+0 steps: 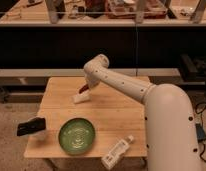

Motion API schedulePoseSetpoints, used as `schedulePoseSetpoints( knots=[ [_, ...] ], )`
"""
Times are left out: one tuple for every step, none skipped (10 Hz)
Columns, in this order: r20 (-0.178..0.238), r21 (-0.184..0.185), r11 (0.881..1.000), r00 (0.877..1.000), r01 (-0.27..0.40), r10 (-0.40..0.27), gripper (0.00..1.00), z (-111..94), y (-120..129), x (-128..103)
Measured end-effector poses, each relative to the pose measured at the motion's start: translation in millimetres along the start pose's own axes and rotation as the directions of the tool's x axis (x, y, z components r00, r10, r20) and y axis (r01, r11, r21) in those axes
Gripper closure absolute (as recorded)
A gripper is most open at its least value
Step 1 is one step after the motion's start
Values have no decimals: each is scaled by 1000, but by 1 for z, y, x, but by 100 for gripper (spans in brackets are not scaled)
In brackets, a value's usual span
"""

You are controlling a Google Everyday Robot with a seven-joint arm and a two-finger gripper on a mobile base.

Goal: Place the pepper on the white sponge

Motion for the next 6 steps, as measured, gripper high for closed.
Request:
schedulePoseSetpoints(
  knots=[
    [7, -5, 1000, 1000, -21, 21, 100, 2, -1, -2],
    [12, -10, 999, 999, -34, 34, 100, 5, -1, -2],
    [19, -15, 999, 999, -39, 39, 100, 7, 0, -2],
    [28, -23, 999, 999, -36, 36, 100, 10, -1, -5],
    [33, -29, 999, 999, -30, 31, 100, 13, -2, -8],
    [38, -37, 999, 999, -18, 20, 100, 17, -3, -14]
  ],
)
